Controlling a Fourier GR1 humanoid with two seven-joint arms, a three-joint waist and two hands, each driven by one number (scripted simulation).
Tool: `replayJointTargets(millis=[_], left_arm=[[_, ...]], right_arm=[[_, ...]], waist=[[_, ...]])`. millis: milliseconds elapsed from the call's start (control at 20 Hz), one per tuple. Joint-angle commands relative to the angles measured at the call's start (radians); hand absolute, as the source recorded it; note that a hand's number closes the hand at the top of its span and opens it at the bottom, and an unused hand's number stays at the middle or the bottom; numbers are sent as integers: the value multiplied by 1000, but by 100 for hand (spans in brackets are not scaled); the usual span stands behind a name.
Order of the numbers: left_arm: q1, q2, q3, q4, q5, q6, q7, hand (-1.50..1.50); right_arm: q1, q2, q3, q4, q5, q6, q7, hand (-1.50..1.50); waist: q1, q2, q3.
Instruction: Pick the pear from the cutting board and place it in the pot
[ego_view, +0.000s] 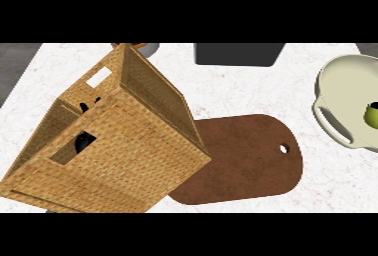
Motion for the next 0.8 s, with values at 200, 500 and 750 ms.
replayJointTargets(millis=[200, 500, 750], left_arm=[[-20, -25, -16, -11, -7, 12, 9, 0], [9, -30, -24, 5, -15, 10, -27, 0], [3, -16, -27, -12, -16, 0, 3, 0]], right_arm=[[46, -103, -109, 37, -108, 82, -27, -150], [95, -178, -141, 39, -140, 164, -68, -150], [128, -187, -136, 34, -134, 171, -101, -150]], waist=[[13, 9, 3], [13, 10, 4], [24, 14, 6]])
